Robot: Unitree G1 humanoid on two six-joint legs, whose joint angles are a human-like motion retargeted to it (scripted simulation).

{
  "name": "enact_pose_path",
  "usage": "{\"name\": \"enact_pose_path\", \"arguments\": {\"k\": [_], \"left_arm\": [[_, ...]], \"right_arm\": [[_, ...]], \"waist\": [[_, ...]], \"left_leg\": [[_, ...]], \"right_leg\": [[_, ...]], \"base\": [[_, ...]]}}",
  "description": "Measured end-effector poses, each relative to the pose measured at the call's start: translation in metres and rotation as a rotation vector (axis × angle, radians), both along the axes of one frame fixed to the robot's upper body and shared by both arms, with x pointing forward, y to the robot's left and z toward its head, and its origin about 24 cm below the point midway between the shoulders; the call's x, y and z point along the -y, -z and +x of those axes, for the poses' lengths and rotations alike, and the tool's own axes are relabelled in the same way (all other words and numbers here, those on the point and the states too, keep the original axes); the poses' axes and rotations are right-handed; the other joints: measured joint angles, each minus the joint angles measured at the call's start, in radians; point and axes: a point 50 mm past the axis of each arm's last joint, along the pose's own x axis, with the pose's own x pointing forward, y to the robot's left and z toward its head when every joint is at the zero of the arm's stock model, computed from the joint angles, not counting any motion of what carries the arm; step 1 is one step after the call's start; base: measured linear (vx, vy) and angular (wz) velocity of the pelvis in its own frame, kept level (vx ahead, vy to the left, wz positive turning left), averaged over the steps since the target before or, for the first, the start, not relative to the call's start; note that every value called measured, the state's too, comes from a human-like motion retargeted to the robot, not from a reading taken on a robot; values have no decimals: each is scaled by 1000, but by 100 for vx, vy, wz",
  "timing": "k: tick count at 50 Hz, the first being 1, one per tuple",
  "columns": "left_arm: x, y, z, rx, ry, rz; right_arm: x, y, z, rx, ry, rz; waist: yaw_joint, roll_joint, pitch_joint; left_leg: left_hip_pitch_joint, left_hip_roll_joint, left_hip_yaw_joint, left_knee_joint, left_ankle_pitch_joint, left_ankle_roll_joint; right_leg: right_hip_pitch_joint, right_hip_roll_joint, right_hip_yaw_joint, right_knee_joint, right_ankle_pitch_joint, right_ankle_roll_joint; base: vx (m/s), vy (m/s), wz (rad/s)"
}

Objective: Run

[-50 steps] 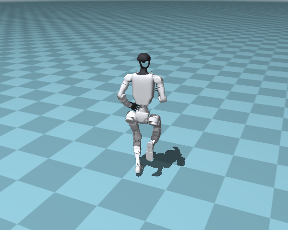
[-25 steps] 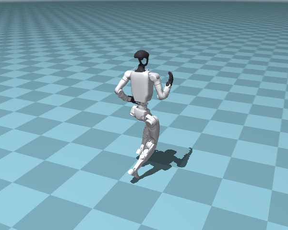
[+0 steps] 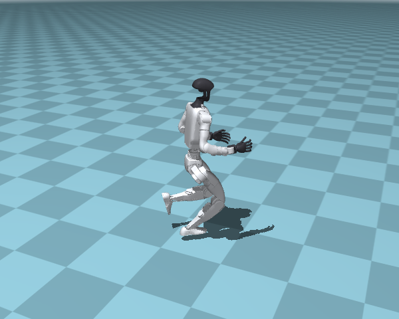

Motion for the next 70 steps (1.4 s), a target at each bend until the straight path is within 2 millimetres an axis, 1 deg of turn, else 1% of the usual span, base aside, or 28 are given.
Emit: {"name": "enact_pose_path", "arguments": {"k": [2,3,5,8,11,13,15,17,20,22,25,28,30,33,36,39,41,43,45,47,50,54,57,61,63,65,67,70], "left_arm": [[-25,26,-31,-148,-72,42],[-36,33,-48,-202,-97,64],[-53,40,-76,-283,-129,90],[-62,46,-104,-366,-165,60],[-61,50,-111,-396,-226,13],[-57,47,-102,-355,-257,-6],[-50,39,-84,-269,-268,-19],[-43,22,-48,-125,-269,-3],[-26,-26,23,165,-271,10],[-14,-68,48,352,-247,-52],[3,-116,56,564,-180,-157],[19,-136,47,675,-68,-199],[27,-136,40,683,3,-204],[32,-111,32,556,52,-182],[22,-56,21,286,13,-107],[0,-1,-2,8,-72,-32],[-19,22,-28,-124,-134,-11],[-38,33,-56,-219,-186,-3],[-51,39,-80,-288,-225,-4],[-60,44,-96,-343,-261,-10],[-63,51,-107,-392,-333,-37],[-55,44,-84,-298,-384,-66],[-44,23,-33,-117,-382,-68],[-26,-40,41,200,-341,-133],[-18,-76,57,347,-304,-188],[-11,-103,61,472,-256,-226],[-4,-117,58,550,-207,-243],[2,-114,48,551,-158,-249]], "right_arm": [[-6,-47,18,205,-5,-11],[-10,-64,19,277,-23,2],[-20,-80,12,352,-81,41],[-32,-71,-4,322,-169,79],[-36,-46,-15,216,-201,69],[-36,-21,-22,108,-198,44],[-34,11,-33,-43,-172,21],[-31,50,-46,-226,-128,-1],[-28,99,-66,-460,-87,-11],[-19,118,-90,-572,-91,11],[-4,129,-124,-683,-84,53],[7,128,-144,-723,-62,82],[9,123,-147,-705,-38,91],[8,106,-123,-573,-9,79],[6,72,-72,-340,17,32],[4,12,-10,-29,45,-64],[-4,-32,13,167,41,-87],[-12,-63,18,306,11,-65],[-20,-78,12,376,-32,-23],[-25,-78,3,380,-69,6],[-30,-60,-6,307,-103,12],[-32,-3,-22,42,-115,-27],[-32,56,-41,-235,-106,-54],[-20,115,-81,-547,-104,-55],[-7,129,-105,-646,-92,-34],[5,134,-126,-709,-68,-10],[15,132,-141,-732,-34,4],[21,125,-145,-701,24,24]], "waist": [[45,-50,-3],[62,-79,-14],[93,-131,-44],[107,-191,-97],[74,-235,-134],[39,-260,-140],[-1,-275,-135],[-52,-282,-105],[-114,-249,-56],[-148,-189,-60],[-202,-103,-89],[-218,-32,-110],[-205,5,-117],[-154,33,-115],[-74,37,-78],[3,16,-39],[36,-22,-43],[62,-70,-63],[87,-116,-92],[93,-161,-122],[66,-216,-155],[9,-244,-147],[-51,-246,-112],[-127,-187,-88],[-159,-136,-91],[-183,-77,-100],[-196,-32,-113],[-182,22,-127]], "left_leg": [[-184,-29,10,38,-68,43],[-252,-45,36,-4,-90,58],[-326,-81,109,-180,-122,73],[-319,-200,188,-581,-93,18],[-257,-343,223,-911,-69,-33],[-204,-423,226,-992,-112,-15],[-163,-480,218,-941,-244,56],[-100,-516,200,-882,-404,128],[43,-482,156,-906,-553,137],[178,-454,142,-1001,-543,125],[360,-387,120,-1145,-382,3],[442,-302,88,-1112,-147,-123],[446,-236,79,-994,-40,-157],[415,-138,81,-731,-24,-116],[301,-46,74,-376,-112,-34],[68,-13,49,-120,-259,62],[-93,-51,63,-121,-326,106],[-193,-102,111,-260,-362,121],[-231,-166,162,-491,-371,98],[-228,-257,190,-761,-346,50],[-181,-402,199,-1076,-305,7],[-128,-494,191,-993,-379,78],[-43,-517,168,-916,-520,137],[169,-487,126,-1015,-611,135],[301,-455,108,-1106,-589,98],[411,-393,90,-1157,-533,25],[473,-327,76,-1148,-426,-53],[486,-221,65,-984,-278,-119]], "right_leg": [[94,-37,34,-88,-8,37],[144,-59,47,-141,26,76],[235,-105,65,-236,159,178],[300,-185,73,-261,465,341],[321,-290,71,-155,624,405],[320,-357,79,-18,660,403],[294,-418,83,185,650,379],[206,-466,109,407,595,340],[-31,-437,169,636,505,268],[-168,-387,172,642,449,235],[-269,-329,103,442,388,208],[-254,-230,25,114,361,229],[-223,-156,-4,-53,353,238],[-160,-83,-22,-87,283,186],[-77,-34,-18,-11,101,77],[35,-21,11,-29,-38,40],[125,-50,38,-96,-53,69],[226,-91,62,-182,0,132],[317,-134,78,-257,108,212],[374,-194,82,-288,250,295],[403,-298,85,-219,412,372],[367,-407,86,89,484,368],[221,-471,109,371,449,304],[-65,-440,142,500,324,221],[-154,-396,115,408,269,209],[-192,-328,59,229,225,210],[-190,-247,22,20,201,225],[-143,-127,-5,-175,193,218]], "base": [[-2,-4,-11],[0,0,0],[8,13,-1],[6,16,-22],[0,11,-16],[-2,9,-12],[-3,8,-23],[-4,6,-49],[-5,6,-91],[3,12,-89],[9,-6,-42],[6,-16,-22],[-3,-12,-32],[-6,-7,-40],[-5,-7,-42],[-5,-8,-23],[0,0,0],[5,6,8],[8,10,2],[6,10,14],[1,8,20],[-4,6,-11],[-5,3,-50],[-2,6,-68],[8,3,-54],[11,-8,-44],[6,-13,-31],[-1,-10,-34]]}}
